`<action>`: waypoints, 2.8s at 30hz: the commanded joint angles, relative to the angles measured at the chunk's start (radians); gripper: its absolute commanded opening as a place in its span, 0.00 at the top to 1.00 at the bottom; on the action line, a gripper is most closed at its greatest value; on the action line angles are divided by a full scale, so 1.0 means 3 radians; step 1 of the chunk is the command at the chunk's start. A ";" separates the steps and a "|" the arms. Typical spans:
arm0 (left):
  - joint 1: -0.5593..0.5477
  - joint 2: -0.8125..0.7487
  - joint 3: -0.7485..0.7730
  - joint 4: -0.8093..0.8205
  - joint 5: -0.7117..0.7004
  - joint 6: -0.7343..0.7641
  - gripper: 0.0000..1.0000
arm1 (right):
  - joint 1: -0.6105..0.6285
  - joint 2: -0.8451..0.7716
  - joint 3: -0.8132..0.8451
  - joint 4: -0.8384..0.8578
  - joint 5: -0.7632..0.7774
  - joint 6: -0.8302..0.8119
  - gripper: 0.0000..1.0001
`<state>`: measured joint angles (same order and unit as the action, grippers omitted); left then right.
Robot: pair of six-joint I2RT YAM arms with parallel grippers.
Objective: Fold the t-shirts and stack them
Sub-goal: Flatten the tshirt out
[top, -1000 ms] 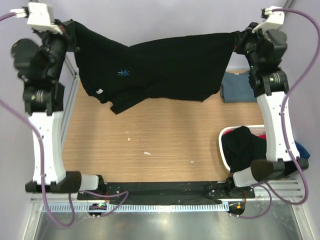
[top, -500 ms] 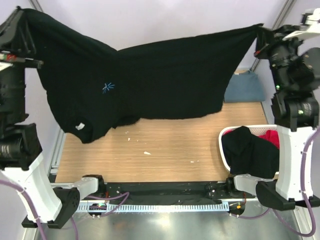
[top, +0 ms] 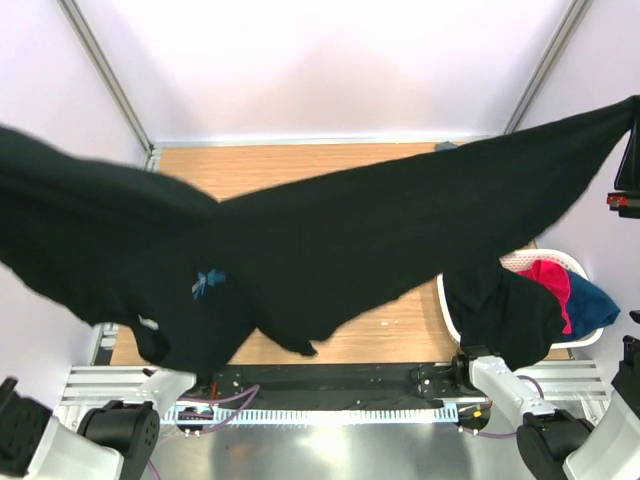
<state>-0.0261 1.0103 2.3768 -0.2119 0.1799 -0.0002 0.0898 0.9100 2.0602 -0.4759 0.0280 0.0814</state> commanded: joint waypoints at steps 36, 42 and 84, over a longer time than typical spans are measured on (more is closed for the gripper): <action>-0.0409 0.3176 -0.1850 0.0860 -0.1418 0.0538 1.00 | 0.0007 0.3990 -0.1295 0.1412 0.0494 0.0255 0.99; -0.0230 0.3949 -0.1118 0.0742 -0.1392 0.0481 1.00 | 0.0002 0.4774 -0.0247 0.1285 0.0433 0.0363 0.99; 0.0118 0.3991 -0.1035 0.0440 -0.0559 0.0379 1.00 | 0.0038 0.5649 0.1084 0.1361 0.0454 -0.0016 0.99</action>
<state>0.0025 2.3348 2.0647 -0.1158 0.0349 0.1162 0.1028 2.5950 2.3371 -0.1429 0.1471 0.0998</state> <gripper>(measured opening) 0.006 0.027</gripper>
